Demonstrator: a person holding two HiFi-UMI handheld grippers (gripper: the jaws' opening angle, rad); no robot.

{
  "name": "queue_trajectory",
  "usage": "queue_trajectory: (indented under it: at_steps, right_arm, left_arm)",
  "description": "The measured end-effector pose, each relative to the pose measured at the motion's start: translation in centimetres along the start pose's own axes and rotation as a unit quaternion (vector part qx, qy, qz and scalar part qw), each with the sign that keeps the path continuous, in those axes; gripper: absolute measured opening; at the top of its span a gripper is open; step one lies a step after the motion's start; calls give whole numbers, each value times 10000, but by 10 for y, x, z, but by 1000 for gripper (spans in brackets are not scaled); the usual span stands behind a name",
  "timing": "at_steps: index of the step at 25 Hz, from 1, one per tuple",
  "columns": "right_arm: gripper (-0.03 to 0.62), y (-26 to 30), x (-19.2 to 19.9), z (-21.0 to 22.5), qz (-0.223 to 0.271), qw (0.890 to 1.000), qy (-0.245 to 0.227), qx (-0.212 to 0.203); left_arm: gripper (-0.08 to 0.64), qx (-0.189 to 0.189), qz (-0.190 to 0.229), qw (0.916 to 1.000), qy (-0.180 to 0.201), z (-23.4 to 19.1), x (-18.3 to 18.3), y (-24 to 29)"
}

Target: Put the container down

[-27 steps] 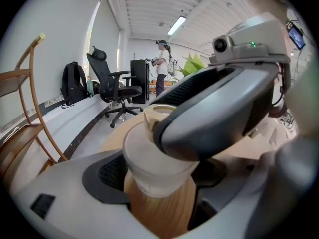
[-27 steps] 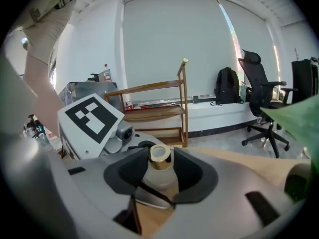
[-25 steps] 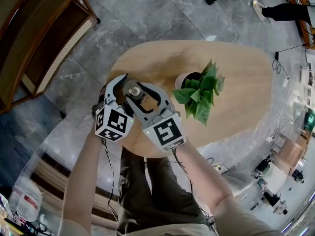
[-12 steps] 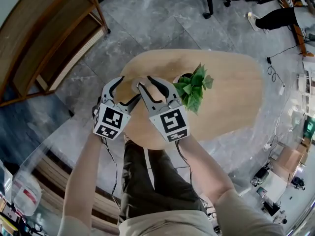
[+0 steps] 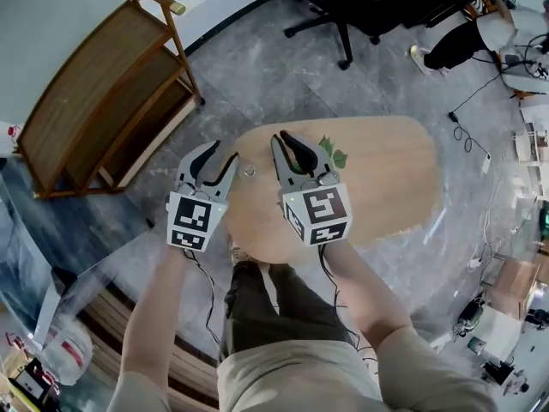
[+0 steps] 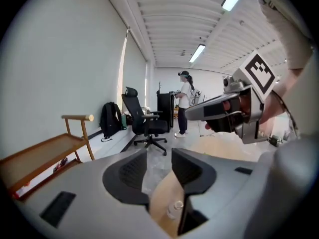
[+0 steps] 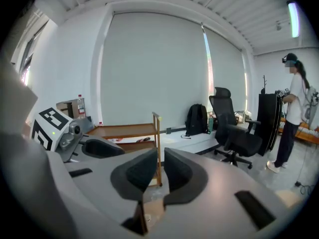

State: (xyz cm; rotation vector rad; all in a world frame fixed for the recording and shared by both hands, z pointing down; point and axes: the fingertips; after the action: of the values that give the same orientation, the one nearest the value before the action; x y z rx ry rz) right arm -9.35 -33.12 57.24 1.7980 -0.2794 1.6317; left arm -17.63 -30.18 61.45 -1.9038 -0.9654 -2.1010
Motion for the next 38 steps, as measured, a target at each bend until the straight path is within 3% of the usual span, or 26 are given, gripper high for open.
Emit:
queue_trajectory:
  at_steps: [4,8,13,16,21,25,29,38]
  right_arm:
    - [17,-32,-76,6,445,9989,-66,153]
    - [11,-77,-144,5,790,9967,-141,132]
    - [9,-141,-221,-2,990,9936,-534,45]
    - [8,-184,-263,-6,1118,9904,-806,39]
    - [8,-243,-323,-7,1664,9805,-1037,158]
    - [8,-282,-348,-10,1873,9752,-1165,177]
    - [8,-316,-364,-15,2121,9693,-1223,225]
    - [8,-364,-357,-12,2286,9660,-1112,476]
  left_arm:
    - [135,-89,241,9993,257,4,-73,-22]
    - [75,-503,574,9949,654,11,-150,-55]
    - [51,-864,938,9902,570,23,-240,-105]
    - [51,-863,1153,9882,525,40,-283,-133]
    - [51,-900,1689,9784,781,58,-345,-179]
    - [51,-802,1994,9714,1008,79,-374,-209]
    - [51,-794,2023,9696,1128,90,-386,-236]
    - [40,-794,1871,9738,1017,123,-365,-255]
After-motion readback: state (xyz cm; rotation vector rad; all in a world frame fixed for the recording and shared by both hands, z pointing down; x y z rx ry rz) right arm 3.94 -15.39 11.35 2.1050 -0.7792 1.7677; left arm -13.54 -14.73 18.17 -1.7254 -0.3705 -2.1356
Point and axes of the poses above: the fingertips, and each gripper's own axes: y forward along the fingers, z to its right, x out of its underside, and after that the axes turned 5 degrees about z, right-handed
